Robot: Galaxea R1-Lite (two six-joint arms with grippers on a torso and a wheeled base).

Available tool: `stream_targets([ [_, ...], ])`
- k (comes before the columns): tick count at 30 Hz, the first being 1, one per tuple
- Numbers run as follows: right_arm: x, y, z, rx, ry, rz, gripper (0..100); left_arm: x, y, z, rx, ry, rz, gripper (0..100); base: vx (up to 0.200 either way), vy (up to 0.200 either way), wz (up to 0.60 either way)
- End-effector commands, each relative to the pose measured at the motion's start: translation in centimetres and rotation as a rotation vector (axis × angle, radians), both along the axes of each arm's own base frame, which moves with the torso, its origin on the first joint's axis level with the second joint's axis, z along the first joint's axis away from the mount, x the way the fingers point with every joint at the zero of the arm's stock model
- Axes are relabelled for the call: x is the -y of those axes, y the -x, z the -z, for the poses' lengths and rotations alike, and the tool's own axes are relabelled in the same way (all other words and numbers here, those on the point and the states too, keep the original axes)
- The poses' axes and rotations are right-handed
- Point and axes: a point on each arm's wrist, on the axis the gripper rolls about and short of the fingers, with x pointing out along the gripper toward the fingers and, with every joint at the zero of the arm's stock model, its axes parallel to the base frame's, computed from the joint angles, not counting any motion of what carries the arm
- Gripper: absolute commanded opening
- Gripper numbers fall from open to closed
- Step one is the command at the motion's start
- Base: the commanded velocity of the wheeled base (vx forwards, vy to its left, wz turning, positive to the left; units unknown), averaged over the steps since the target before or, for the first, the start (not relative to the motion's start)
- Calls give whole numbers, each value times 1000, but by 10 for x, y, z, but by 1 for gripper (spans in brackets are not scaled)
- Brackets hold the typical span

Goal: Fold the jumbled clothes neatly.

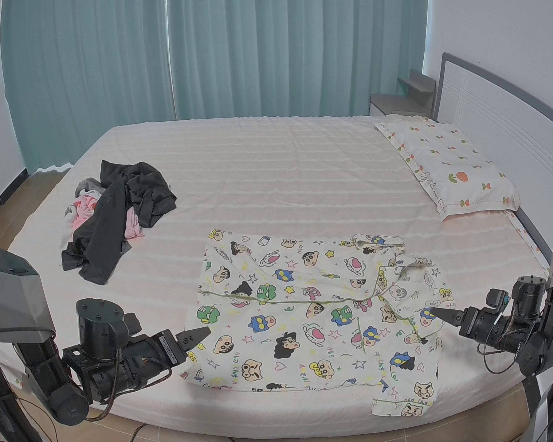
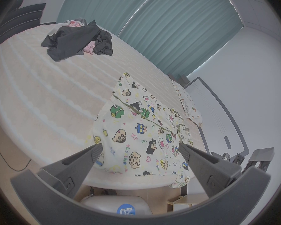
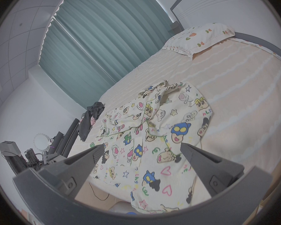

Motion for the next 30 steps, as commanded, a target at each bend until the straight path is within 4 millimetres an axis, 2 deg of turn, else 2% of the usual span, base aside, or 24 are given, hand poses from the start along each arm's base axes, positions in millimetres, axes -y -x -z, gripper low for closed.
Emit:
stream_targets([
  [1,0,0,5,-10,5,-5,100,-1,8,10,-54,-32,25,100,0,0,0],
  [8,-2,1,8,-24,5,-13,100,1,17,46,-178,-193,132,100,0,0,0],
  [13,-6,4,10,-41,6,-27,100,7,19,61,-225,-238,153,100,0,0,0],
  [21,-8,8,11,-55,7,-37,100,10,13,81,-186,-322,156,100,0,0,0],
  [30,-8,8,12,-64,7,-38,100,12,9,90,-149,-336,161,100,0,0,0],
])
